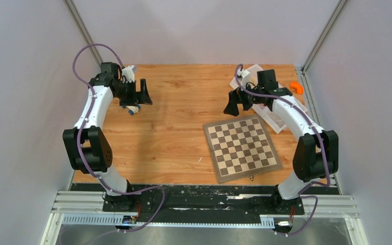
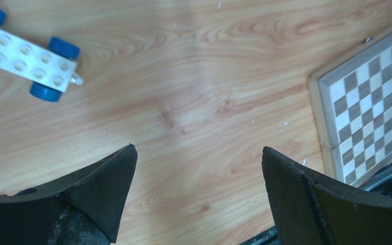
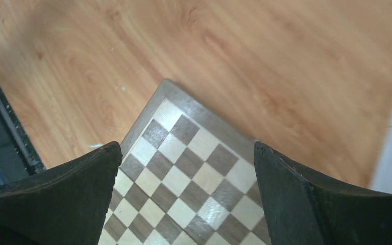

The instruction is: Untangle the cables

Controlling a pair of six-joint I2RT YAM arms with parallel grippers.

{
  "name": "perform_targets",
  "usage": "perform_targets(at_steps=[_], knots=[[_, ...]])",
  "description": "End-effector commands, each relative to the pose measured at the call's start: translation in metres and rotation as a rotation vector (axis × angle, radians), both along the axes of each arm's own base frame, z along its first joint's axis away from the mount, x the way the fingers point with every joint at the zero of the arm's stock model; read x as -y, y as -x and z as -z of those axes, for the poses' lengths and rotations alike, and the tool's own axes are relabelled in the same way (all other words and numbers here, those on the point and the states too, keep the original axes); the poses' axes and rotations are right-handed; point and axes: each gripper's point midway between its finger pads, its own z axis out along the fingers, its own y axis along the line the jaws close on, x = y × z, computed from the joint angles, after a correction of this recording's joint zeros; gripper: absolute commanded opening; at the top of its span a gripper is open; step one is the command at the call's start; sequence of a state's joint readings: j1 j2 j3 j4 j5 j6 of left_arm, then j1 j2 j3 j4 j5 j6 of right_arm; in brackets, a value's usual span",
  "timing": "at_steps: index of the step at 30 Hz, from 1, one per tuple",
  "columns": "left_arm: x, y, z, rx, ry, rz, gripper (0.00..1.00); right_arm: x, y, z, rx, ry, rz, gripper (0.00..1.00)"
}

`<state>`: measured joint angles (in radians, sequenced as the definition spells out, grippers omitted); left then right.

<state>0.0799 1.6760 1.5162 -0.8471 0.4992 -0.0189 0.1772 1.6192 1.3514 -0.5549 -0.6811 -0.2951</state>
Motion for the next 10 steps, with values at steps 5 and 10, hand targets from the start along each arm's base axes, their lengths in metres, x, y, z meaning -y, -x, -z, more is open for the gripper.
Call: perform_targets(at_steps=[5, 10], knots=[[-0.001, 0.029, 0.029, -0.053, -0.059, -0.014, 1.00, -0.014, 0.009, -0.002, 0.032, -0.052, 0.017, 1.00], [0.014, 0.027, 0.020, -0.008, -0.109, 0.036, 1.00, -0.016, 0.003, -0.010, 0.067, -0.052, 0.007, 1.00]])
